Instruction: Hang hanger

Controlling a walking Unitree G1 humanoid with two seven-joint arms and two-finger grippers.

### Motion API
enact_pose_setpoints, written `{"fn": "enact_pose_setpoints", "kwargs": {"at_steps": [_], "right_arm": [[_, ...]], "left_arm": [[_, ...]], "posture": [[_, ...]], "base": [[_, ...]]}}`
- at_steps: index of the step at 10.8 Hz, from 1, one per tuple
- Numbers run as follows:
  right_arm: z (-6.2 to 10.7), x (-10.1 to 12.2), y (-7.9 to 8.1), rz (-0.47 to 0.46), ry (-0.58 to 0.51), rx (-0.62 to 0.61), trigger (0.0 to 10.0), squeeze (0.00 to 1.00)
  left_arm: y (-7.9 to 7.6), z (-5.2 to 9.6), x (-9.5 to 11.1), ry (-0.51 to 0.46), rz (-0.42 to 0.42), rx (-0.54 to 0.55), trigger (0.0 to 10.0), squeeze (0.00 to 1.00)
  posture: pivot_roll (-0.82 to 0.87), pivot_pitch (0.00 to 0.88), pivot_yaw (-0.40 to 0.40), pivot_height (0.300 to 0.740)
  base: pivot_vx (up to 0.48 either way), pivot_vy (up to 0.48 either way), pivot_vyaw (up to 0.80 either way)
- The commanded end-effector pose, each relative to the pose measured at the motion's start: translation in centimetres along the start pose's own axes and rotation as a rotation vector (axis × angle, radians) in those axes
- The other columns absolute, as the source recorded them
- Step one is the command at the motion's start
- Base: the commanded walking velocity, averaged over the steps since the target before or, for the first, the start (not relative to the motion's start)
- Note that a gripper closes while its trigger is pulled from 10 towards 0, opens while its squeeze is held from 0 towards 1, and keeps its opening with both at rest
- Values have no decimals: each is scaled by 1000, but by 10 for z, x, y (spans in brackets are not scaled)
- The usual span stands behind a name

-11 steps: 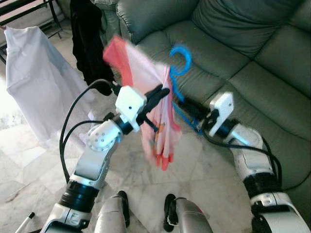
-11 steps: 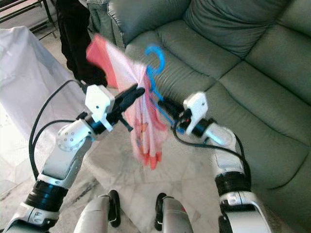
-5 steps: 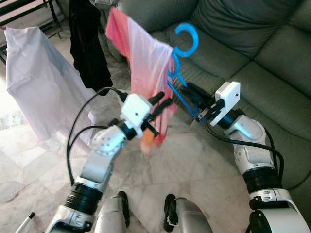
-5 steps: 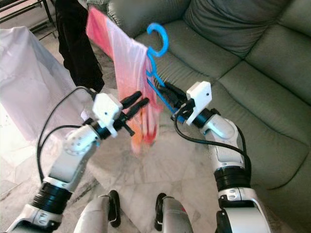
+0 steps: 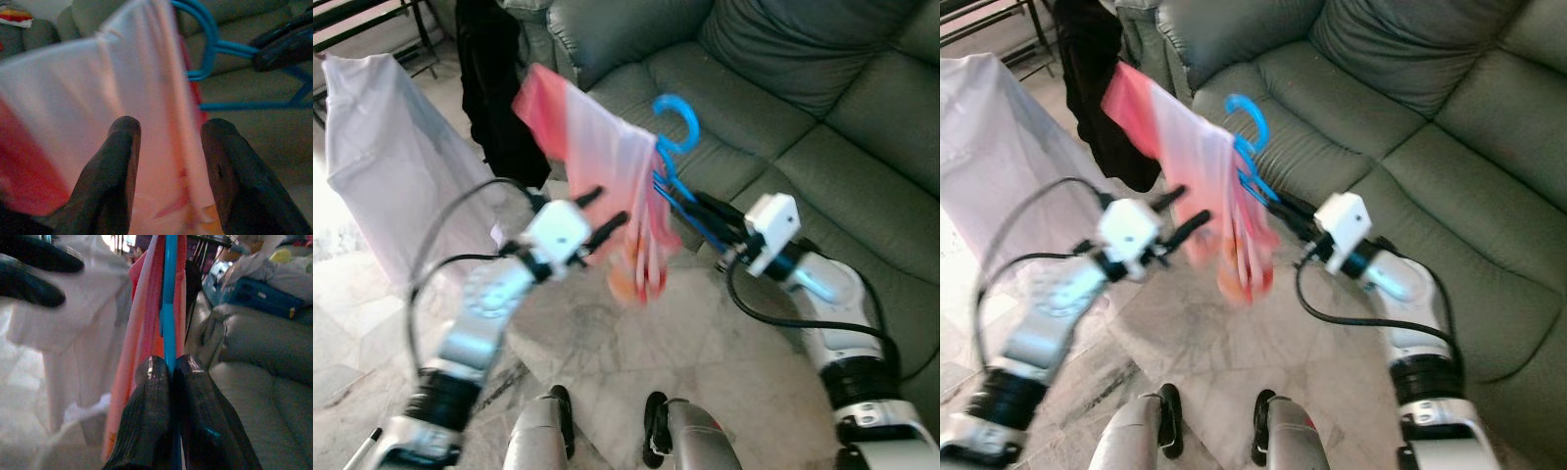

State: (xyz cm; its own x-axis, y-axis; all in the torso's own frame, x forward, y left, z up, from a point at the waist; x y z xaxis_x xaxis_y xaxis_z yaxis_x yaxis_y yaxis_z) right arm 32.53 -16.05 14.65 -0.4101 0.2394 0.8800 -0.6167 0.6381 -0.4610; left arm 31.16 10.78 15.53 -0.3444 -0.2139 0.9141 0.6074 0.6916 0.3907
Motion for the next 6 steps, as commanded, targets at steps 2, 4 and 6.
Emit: {"fn": "enact_pose_setpoints", "kwargs": {"at_steps": [2, 4, 6], "right_arm": [[11, -6, 1, 13, 12, -4, 10000, 0], [11, -6, 1, 13, 12, -4, 10000, 0], [11, -6, 1, 13, 12, -4, 10000, 0]], "left_arm": [[-4, 12, -14, 55, -67, -32, 10000, 1000], [-4, 12, -14, 55, -67, -32, 10000, 1000], [-4, 12, -14, 55, -67, -32, 10000, 1000]], "posture": [[-25, 228, -35, 740], [-25, 228, -35, 740], [-25, 228, -35, 740]], "base": [[0, 0, 0], [0, 0, 0], [0, 0, 0]]}}
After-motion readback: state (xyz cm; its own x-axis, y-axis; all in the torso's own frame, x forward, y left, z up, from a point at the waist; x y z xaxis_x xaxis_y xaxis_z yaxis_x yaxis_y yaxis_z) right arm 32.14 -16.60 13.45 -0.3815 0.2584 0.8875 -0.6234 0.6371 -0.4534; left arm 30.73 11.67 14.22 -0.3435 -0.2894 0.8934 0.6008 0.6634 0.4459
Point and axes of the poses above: a point about 5 cm out from each wrist's last joint towards the gripper, its own z axis pointing back from the gripper into the wrist, its own x axis along the axis of the wrist's last joint, y = z × x, the point moved 2 cm from there along -z, pointing out of the wrist towards the gripper, and after that the axes turned 5 degrees about z, right-handed, at the moved point
